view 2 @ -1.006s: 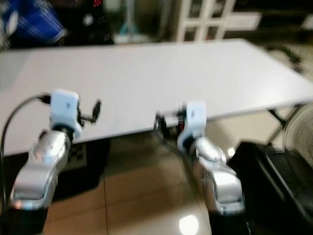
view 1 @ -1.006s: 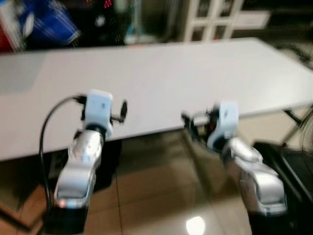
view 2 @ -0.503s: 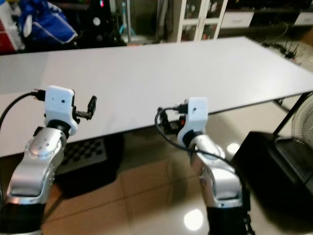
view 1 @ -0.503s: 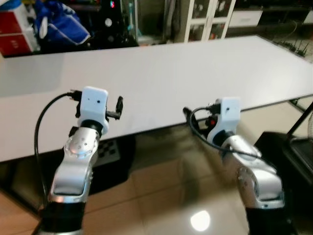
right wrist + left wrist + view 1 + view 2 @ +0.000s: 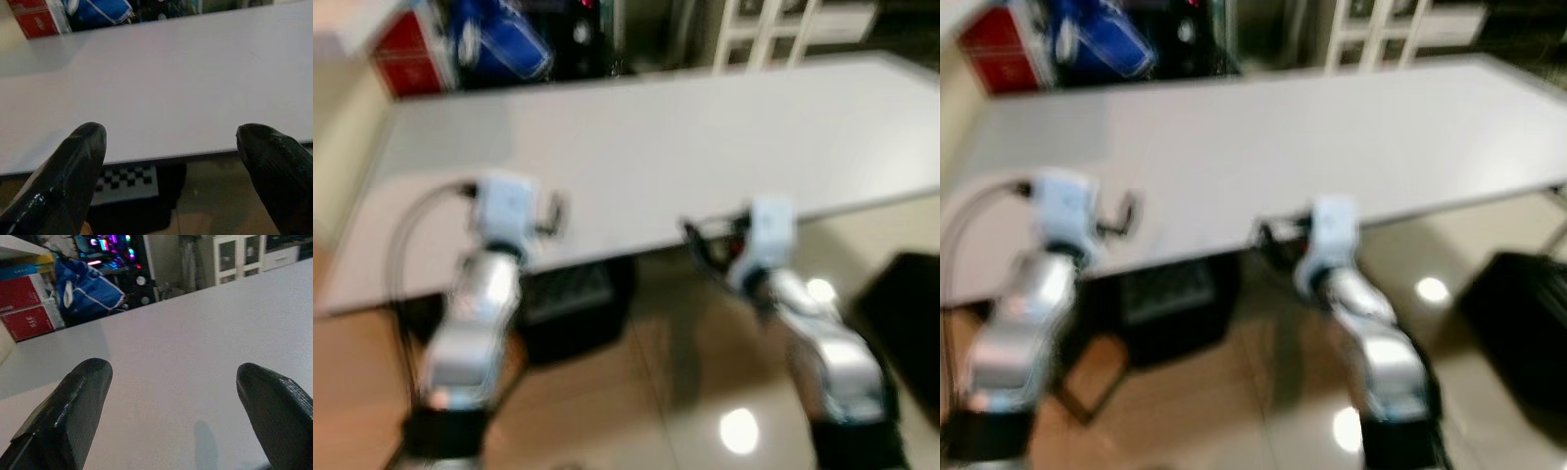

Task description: Setting the table

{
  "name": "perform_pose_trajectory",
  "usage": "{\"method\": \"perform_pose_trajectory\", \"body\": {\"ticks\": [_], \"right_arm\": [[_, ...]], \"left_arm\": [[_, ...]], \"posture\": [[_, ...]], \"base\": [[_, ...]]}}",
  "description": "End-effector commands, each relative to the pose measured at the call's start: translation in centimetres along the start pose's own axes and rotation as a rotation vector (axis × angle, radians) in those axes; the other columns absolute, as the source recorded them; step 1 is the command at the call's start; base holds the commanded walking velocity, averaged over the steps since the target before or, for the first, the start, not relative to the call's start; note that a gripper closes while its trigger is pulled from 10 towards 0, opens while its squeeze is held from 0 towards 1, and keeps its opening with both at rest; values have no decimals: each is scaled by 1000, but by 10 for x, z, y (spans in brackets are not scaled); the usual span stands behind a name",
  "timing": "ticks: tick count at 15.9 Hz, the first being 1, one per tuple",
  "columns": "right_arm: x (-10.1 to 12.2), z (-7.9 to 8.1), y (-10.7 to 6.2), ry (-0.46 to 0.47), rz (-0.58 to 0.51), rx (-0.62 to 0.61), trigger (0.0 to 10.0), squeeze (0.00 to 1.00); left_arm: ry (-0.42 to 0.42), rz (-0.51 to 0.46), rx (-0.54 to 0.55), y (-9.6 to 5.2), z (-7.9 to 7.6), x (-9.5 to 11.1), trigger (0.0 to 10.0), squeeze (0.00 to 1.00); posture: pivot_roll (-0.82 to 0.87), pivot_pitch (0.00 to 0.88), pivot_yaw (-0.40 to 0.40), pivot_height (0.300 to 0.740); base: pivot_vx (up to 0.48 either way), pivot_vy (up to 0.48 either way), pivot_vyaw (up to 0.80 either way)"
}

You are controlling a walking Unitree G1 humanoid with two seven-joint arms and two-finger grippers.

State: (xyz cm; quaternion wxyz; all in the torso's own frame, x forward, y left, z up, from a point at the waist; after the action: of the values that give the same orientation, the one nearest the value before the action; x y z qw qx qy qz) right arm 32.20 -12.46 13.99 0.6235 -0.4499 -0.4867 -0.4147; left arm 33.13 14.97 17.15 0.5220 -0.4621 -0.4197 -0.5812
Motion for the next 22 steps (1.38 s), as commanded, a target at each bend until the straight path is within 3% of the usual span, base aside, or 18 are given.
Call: {"method": "perform_pose_trajectory", "body": {"ticks": [1,5,10,13,17,22], "right_arm": [[7,5,1,-2,-26,17,10000,0],[12,19,-1,-23,-46,76,10000,0],[33,10,0,-201,-163,2,10000,0],[37,8,-4,-105,-197,-23,10000,0],[22,3,-2,-78,-123,-29,10000,0],[18,2,-3,-77,-100,-31,10000,0]], "left_arm": [[17,-14,19,0,8,5,10000,0],[28,-13,13,-1,9,5,10000,0],[26,-14,21,-1,11,6,10000,0],[35,-7,24,-3,13,5,10000,0],[35,-13,23,-2,12,8,10000,0],[32,-16,22,-2,11,10,10000,0]], "posture": [[33,0,-6,740],[45,0,-3,740],[52,0,-6,740],[58,0,-6,740],[61,0,-3,740],[59,0,1,740]], "base": [[0,480,0],[0,480,0],[0,480,0],[0,480,0],[0,480,0],[0,480,0]]}}
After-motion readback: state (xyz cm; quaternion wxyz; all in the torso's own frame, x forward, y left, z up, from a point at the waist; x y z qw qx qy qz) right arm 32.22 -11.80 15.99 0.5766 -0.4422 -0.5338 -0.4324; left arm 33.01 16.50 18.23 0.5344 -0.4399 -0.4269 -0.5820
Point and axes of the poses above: a point about 5 cm out from each wrist's last joint towards the gripper, its own y axis pointing out of the wrist towards the gripper, its own x axis along the axis of the wrist's last joint, z = x × y, the point moved 3 cm from there along y, pointing out of the wrist towards the gripper
